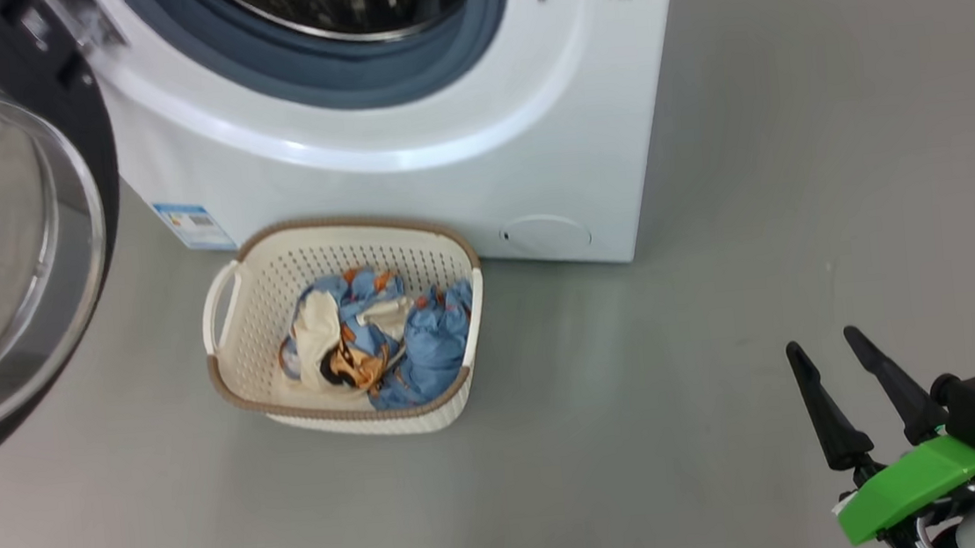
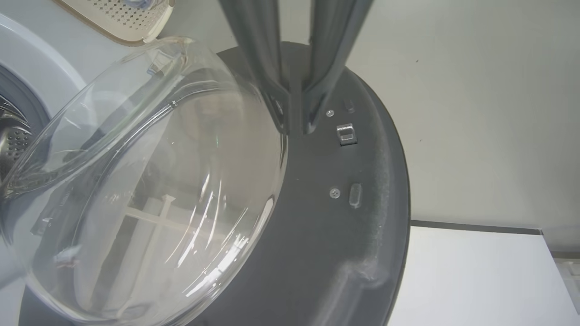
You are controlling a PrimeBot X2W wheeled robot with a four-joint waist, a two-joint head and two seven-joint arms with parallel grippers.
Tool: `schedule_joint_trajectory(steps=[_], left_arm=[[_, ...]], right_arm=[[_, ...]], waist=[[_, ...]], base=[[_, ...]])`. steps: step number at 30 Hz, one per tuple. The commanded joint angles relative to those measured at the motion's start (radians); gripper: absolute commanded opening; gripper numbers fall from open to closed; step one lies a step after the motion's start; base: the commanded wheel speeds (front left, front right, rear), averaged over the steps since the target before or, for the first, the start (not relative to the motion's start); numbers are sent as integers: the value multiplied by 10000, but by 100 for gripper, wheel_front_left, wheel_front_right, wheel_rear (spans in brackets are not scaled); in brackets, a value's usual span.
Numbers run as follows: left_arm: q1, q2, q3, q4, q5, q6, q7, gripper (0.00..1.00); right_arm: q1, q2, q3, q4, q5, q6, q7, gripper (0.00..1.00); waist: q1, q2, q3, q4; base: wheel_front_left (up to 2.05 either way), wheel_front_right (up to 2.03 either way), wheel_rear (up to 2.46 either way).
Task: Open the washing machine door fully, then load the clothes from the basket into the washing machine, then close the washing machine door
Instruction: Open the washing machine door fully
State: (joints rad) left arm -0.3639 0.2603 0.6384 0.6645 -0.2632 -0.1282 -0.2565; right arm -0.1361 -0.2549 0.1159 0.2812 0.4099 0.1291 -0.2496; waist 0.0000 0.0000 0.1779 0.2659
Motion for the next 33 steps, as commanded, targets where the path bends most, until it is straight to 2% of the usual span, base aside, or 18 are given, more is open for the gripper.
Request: schedule_joint_trajectory(steps=[1,2,3,5,9,10,13,21,33], left_arm=[[342,456,-246,-474,-194,-15,-53,15],[545,451,-587,-696,-337,-18,-53,22],[545,451,-587,-696,-337,-18,-53,22],[1008,454,-1509,-1133,-789,-20,-53,25],[1871,514,-3069,-2101,-1586,-22,-53,48],[2041,538,-3391,-2343,-1758,-22,-53,65],[2459,564,-4288,-2803,-2205,-23,-53,100],[2947,521,-6175,-3734,-2690,-24,-53,100],[3110,349,-6746,-4322,-2639,-24,-53,100]], right_arm=[[173,-63,225,-234,108,16,-122,100],[247,-67,217,-239,139,16,-122,100],[247,-67,217,-239,139,16,-122,100],[416,-75,179,-268,203,16,-122,100],[677,-57,87,-334,329,16,-122,100],[720,-63,103,-346,349,16,-122,100],[824,-75,112,-373,380,16,-122,100],[988,-156,-82,-493,376,16,-122,100],[1127,-220,-347,-658,371,16,-122,100]], waist=[[0,0,-553,11],[0,0,-668,13],[0,0,-668,13],[0,0,-862,13],[0,0,-1109,-112],[0,0,-1148,-159],[0,0,-1248,-352],[0,0,-1375,-1233],[0,0,-1298,-2363]], base=[[0,0,0],[0,0,0],[0,0,0],[0,0,0],[0,0,0],[0,0,0],[0,0,0],[0,0,0],[0,0,0]])
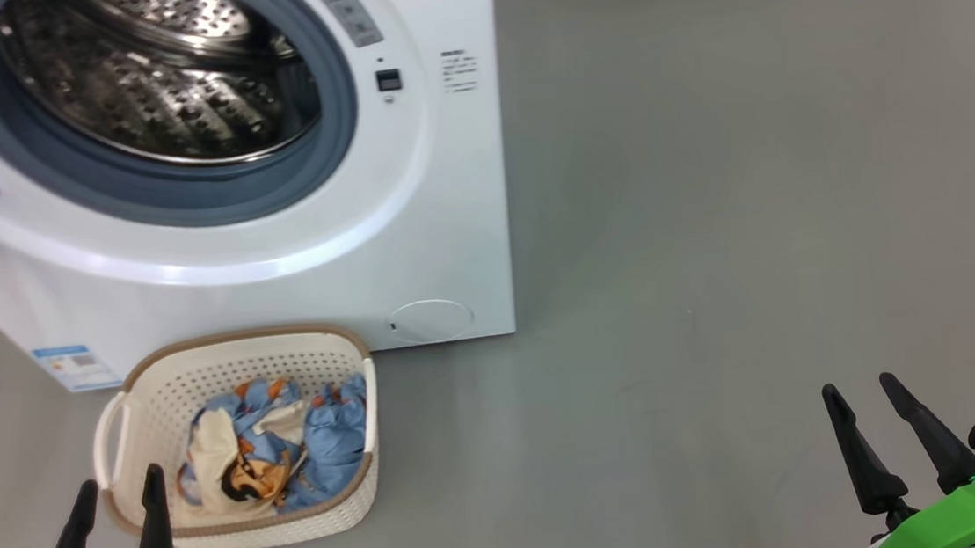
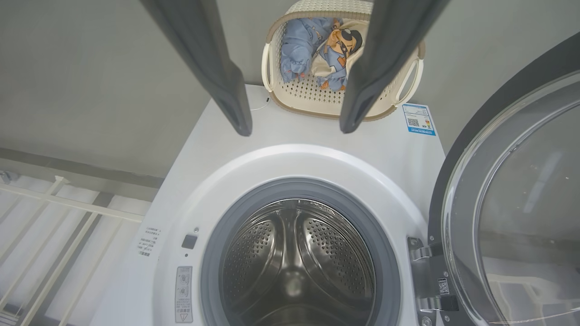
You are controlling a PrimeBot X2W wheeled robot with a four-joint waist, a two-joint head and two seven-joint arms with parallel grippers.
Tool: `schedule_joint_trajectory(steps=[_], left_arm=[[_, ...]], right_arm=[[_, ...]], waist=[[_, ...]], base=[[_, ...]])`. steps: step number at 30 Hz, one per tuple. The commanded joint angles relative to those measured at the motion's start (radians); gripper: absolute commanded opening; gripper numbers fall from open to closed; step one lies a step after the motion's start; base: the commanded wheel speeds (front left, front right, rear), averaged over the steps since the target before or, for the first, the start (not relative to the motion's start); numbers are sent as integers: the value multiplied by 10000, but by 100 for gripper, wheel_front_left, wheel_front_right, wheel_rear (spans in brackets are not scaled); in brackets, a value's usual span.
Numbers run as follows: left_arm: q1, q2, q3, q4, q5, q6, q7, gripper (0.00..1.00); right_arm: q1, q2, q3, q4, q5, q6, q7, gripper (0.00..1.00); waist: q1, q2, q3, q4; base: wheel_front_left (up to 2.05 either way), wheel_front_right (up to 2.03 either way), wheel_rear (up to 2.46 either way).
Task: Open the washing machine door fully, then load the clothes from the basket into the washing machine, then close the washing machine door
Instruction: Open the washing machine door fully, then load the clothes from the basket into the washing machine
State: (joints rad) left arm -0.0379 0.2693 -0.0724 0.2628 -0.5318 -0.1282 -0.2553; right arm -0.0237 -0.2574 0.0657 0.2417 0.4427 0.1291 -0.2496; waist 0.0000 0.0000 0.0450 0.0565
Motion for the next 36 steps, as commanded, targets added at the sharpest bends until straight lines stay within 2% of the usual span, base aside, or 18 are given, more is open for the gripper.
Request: schedule_joint_trajectory(steps=[1,9,22,27,36], left_arm=[[-125,237,365,-330,39,-24,-65,100],[-29,223,319,-497,133,-24,-65,100],[-130,359,245,-464,-34,-25,-65,100],[-177,431,193,-495,-77,-25,-65,100],[-315,525,161,-516,-87,-25,-65,100]], right_arm=[[13,-205,146,-270,37,16,-122,100],[22,-155,-4,-332,8,16,-122,100],[-121,7,-31,-357,-72,16,-122,100],[-170,19,-51,-405,-91,16,-122,100],[-278,98,-8,-440,-115,16,-122,100]], waist=[[0,0,31,-340],[0,0,103,-661],[0,0,288,-618],[0,0,408,-586],[0,0,610,-562]], base=[[0,0,0],[0,0,0],[3,-12,9],[37,-138,101],[52,-229,176]])
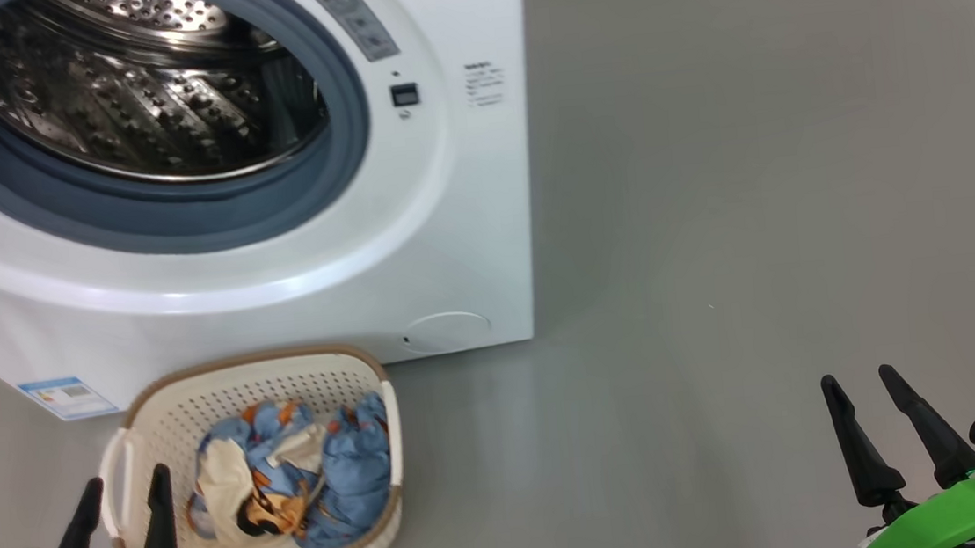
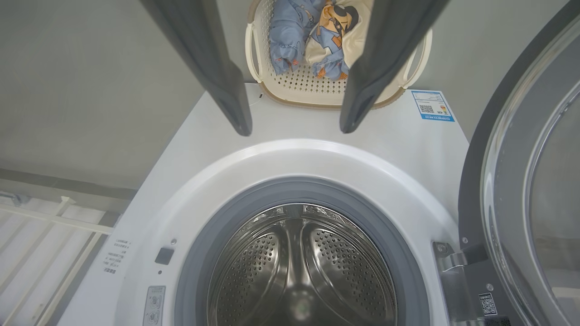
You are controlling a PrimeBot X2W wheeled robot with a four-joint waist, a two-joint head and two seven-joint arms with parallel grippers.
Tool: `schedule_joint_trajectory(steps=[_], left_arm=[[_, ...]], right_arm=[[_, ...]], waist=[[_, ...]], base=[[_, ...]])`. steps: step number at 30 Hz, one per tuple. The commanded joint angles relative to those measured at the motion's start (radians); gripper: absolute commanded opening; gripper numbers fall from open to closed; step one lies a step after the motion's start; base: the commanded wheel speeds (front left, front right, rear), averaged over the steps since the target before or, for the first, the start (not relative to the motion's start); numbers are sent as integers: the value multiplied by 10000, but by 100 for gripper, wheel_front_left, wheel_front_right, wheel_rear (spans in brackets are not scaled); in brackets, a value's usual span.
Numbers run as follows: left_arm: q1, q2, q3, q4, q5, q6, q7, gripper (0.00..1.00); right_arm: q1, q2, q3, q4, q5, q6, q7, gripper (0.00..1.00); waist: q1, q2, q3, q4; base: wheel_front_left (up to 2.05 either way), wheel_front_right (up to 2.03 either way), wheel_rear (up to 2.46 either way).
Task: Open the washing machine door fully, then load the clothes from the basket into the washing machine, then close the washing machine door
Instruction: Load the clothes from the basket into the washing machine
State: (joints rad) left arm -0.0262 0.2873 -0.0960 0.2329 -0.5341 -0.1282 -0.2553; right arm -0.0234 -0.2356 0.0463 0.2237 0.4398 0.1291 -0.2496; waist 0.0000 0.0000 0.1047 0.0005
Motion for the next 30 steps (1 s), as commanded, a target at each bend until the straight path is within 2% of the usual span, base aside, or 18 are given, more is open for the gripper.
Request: schedule_joint_trajectory(steps=[1,10,30], left_arm=[[-450,374,405,-255,3,-25,-65,100],[-426,215,453,-474,220,-25,-65,100],[-279,-89,680,-187,141,-25,-65,100]], right_arm=[[-294,-112,188,-258,-84,16,-122,100],[-287,25,193,-243,-94,16,-122,100],[-528,152,226,-411,-203,16,-122,100]], waist=[[0,0,29,-2],[0,0,61,-6],[0,0,687,-70]], base=[[61,-232,172],[33,-126,93],[0,-1,1]])
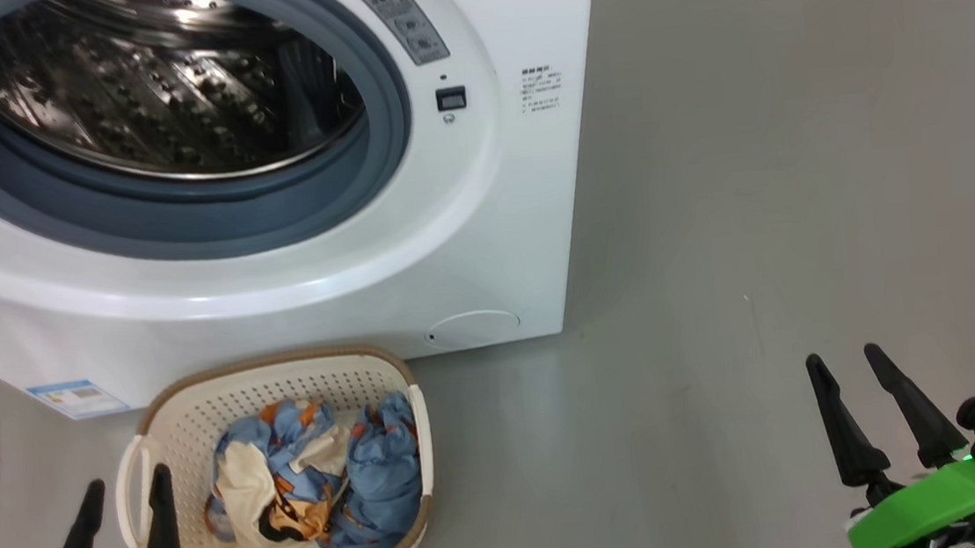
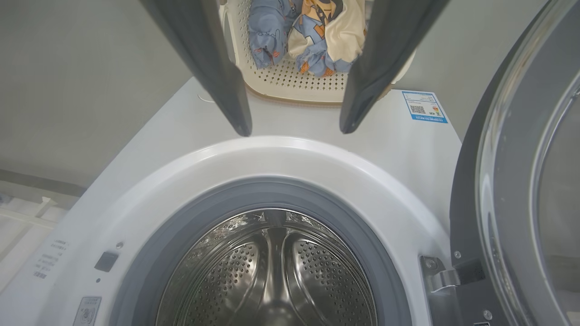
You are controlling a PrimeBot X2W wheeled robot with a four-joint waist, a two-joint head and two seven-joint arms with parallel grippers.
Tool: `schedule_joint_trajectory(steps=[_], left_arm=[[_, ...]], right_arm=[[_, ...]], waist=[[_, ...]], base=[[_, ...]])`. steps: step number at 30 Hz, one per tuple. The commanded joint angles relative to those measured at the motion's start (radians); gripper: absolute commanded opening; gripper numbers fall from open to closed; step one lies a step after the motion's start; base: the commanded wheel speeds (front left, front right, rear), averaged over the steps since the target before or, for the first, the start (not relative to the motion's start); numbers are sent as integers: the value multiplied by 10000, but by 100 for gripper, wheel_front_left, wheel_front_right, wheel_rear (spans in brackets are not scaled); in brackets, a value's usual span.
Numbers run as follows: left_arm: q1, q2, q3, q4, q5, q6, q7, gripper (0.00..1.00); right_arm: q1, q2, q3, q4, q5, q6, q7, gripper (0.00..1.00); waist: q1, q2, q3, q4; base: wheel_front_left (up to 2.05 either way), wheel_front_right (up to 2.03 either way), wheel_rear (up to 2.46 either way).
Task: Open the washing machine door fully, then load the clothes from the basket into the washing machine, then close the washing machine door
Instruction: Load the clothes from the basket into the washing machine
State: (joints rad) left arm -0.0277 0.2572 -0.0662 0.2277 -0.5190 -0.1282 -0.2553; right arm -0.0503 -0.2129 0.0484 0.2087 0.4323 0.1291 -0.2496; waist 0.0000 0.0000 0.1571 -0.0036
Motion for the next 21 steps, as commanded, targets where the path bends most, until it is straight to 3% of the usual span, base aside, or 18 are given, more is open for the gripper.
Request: schedule_joint_trajectory(steps=[1,12,21], left_arm=[[-289,199,343,-54,-18,-25,-65,100],[-1385,193,-611,1677,-323,-25,-65,100],[-3679,604,-1710,4028,-843,-25,-65,100]], right_arm=[[-304,-50,209,-285,-146,16,-122,100],[-947,377,222,-509,-370,16,-122,100],[-1790,801,249,-743,-663,16,-122,100]], waist=[[0,0,263,-44],[0,0,1696,-250],[0,0,3434,-355]], base=[[0,0,0],[0,0,0],[0,0,0]])
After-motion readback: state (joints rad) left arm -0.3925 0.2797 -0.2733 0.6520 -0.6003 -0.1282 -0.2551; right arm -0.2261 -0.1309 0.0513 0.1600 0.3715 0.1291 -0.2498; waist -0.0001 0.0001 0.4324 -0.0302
